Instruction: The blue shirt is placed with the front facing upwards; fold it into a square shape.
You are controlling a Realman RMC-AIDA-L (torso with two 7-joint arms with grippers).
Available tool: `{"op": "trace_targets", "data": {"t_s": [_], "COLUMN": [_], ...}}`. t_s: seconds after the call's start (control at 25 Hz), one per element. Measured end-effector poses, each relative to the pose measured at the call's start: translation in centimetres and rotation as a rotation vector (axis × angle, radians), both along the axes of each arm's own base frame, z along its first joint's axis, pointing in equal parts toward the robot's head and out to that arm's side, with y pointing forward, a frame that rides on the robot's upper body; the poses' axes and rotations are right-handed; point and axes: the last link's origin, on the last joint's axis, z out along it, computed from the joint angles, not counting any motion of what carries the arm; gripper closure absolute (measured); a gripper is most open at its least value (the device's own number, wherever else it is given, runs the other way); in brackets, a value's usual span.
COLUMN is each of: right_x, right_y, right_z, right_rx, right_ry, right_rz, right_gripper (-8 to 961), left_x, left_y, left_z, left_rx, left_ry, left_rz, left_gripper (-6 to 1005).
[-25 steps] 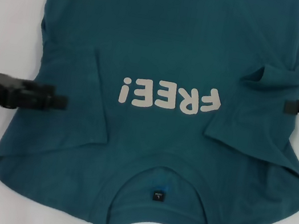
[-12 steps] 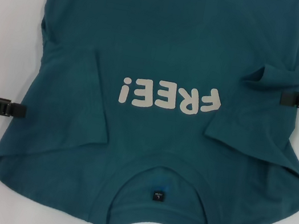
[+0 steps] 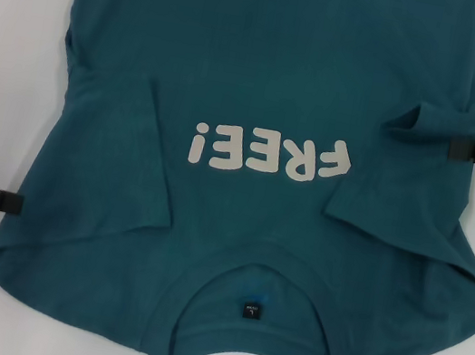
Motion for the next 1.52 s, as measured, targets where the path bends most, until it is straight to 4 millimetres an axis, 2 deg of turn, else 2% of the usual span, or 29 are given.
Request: {"op": "trace_targets", "data": {"t_s": [0.36,0.92,1.52], "right_x": [0.0,0.0,0.0], "right_y": [0.1,0.2,0.3], "right_z": [0.2,0.4,0.3], "right_rx": [0.007,0.012,0.014], "right_ry": [0.001,-0.003,-0.005], "right_rz": [0.001,0.003,0.007], "right_gripper": [178,178,185], "left_x": [-0.1,0.9,1.5], "left_y": [-0.4,-1.1,-1.0], "left_z": [-0.6,-1.5,-2.0], "left_rx": [-0.052,-0.164,-0.187], "left_ry": [0.024,0.005,0.0], "left_rz": [0.033,0.033,0.017], "left_gripper": [232,233,332]}}
